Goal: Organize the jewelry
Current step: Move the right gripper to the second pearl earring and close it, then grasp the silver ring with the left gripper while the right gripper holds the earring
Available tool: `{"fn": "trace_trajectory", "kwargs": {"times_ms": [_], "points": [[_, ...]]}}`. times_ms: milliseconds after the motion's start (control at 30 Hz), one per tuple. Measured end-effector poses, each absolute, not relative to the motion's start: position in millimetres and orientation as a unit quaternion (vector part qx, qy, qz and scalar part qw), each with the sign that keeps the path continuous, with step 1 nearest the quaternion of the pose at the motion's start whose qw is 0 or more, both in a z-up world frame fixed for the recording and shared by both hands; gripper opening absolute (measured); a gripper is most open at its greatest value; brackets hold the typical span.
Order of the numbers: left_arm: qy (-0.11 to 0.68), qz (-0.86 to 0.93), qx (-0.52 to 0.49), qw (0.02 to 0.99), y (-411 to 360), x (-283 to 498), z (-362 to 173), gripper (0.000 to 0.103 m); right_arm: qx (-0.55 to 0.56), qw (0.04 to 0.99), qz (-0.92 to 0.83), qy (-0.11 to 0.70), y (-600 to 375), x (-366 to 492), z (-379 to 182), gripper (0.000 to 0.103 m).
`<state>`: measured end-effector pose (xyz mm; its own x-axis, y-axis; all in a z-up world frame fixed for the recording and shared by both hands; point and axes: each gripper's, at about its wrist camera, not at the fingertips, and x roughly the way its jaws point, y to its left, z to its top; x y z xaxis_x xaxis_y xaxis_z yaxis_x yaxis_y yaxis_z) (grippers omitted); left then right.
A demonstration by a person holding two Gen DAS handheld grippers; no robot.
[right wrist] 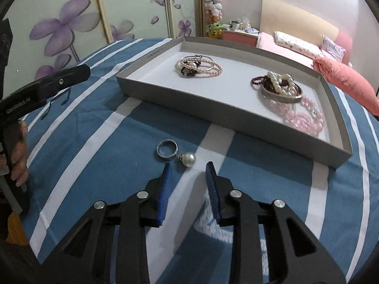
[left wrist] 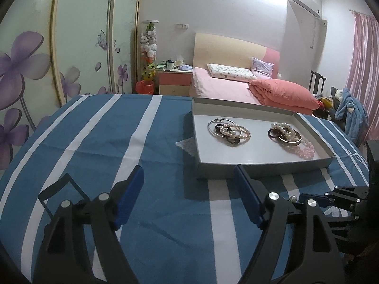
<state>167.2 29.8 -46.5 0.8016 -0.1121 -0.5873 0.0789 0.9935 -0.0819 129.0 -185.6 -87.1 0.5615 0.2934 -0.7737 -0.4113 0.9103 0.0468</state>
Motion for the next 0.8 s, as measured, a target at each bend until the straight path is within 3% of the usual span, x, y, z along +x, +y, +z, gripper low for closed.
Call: {"fn": "trace_trajectory", "kwargs": {"times_ms": [167, 267, 800], "points": [[0.313, -0.053, -0.024, 0.948, 27, 167, -49, 0.076, -0.08, 0.882, 0.198, 0.42, -180, 136, -87, 0.026], [0.315, -0.057, -0.024, 0.947, 24, 166, -50, 0.076, -0.082, 0.883, 0.195, 0.419, -180, 138, -87, 0.015], [0.351, -0.158, 0.028, 0.922, -48, 158, -59, 0.076, -0.015, 0.904, 0.027, 0.427, -261, 145, -86, 0.015]]}}
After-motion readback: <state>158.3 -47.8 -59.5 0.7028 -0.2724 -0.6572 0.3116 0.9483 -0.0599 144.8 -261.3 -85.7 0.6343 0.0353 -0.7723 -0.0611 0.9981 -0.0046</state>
